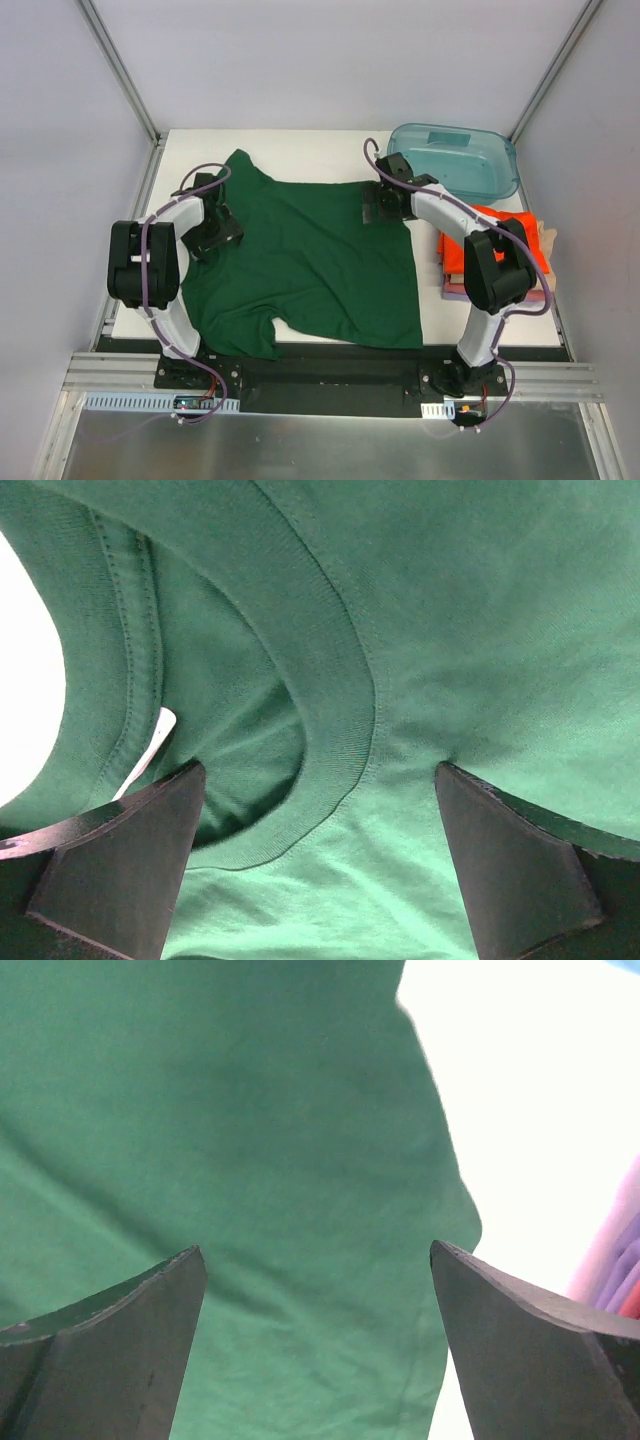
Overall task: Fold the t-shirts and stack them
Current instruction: Flatten out the tshirt
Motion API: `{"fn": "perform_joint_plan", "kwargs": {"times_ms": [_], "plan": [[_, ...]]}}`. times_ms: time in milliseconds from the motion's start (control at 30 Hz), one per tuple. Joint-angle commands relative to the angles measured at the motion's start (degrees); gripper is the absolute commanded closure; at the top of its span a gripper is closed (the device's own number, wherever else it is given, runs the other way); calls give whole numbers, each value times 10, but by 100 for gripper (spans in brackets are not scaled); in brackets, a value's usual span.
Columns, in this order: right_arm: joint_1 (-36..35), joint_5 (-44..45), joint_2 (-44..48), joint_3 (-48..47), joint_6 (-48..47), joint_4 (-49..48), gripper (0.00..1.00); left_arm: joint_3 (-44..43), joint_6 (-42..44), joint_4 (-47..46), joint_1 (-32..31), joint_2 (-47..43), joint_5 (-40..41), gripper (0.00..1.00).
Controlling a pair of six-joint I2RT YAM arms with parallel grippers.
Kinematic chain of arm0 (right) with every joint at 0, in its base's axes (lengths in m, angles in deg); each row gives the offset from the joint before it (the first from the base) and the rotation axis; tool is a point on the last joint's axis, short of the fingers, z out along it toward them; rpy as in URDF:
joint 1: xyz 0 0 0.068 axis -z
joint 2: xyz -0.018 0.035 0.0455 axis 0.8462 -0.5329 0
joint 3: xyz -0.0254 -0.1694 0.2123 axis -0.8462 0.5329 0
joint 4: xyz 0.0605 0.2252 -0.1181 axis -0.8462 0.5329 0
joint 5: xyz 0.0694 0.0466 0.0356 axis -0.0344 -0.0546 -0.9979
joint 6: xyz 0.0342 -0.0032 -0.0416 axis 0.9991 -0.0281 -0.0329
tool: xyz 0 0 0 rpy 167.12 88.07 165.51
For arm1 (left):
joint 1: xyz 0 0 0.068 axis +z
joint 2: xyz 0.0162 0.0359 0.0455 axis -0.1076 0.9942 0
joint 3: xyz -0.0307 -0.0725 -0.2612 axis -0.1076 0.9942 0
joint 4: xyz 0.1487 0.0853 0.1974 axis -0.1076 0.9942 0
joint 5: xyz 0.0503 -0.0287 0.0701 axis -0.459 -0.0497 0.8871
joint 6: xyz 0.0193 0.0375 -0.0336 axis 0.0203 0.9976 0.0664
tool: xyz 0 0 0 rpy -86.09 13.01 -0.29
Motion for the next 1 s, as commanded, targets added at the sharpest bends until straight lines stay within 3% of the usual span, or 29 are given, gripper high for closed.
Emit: {"fn": "perform_joint_plan", "kwargs": {"times_ms": [0,400,600,833,900,967], "plan": [[24,-47,-50,-68,-99,8,3,14,20,29,23,-2,43,1],[35,-22,-211,-250,-159,79,4,11,41,62,23,-79,58,1],[48,-30,-218,-253,-168,78,6,27,42,58,23,-111,61,1],[69,-105,-227,-253,-174,81,6,52,46,36,23,-133,47,1],[72,-119,-233,-253,-178,81,10,58,47,29,23,-139,41,1],[73,-138,-238,-257,-181,85,24,61,49,21,23,-139,32,1]]}}
